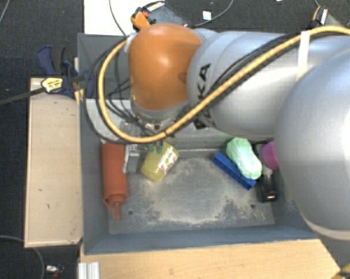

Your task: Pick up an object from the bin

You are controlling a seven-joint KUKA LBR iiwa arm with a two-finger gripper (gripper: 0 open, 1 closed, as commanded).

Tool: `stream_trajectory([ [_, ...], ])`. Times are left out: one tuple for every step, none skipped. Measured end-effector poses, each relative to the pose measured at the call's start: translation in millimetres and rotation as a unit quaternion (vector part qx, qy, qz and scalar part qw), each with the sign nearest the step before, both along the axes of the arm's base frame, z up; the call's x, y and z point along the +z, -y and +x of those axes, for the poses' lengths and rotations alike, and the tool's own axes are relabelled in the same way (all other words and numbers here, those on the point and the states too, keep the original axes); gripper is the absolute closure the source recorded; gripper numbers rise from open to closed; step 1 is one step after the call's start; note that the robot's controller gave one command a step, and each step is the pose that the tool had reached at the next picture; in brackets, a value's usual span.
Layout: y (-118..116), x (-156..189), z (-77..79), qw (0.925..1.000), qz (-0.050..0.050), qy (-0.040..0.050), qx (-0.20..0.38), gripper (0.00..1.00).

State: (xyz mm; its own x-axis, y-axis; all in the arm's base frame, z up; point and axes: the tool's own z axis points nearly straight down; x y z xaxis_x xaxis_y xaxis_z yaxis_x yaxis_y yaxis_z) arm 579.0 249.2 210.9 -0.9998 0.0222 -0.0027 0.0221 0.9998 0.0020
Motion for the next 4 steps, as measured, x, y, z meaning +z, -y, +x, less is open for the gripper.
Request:
stream_trajectory([
  [0, 0, 0.0, 1.0000, 0.000, -0.0001, 0.000, 0.00],
  [20, -98, -21.7, 0.9987, -0.002, -0.0016, 0.050, 0.00],
  [20, -122, -9.8, 0.9983, -0.002, 0.0099, 0.057, 0.00],
  [15, -134, -9.2, 0.9987, -0.011, 0.0111, 0.048, 0.00],
])
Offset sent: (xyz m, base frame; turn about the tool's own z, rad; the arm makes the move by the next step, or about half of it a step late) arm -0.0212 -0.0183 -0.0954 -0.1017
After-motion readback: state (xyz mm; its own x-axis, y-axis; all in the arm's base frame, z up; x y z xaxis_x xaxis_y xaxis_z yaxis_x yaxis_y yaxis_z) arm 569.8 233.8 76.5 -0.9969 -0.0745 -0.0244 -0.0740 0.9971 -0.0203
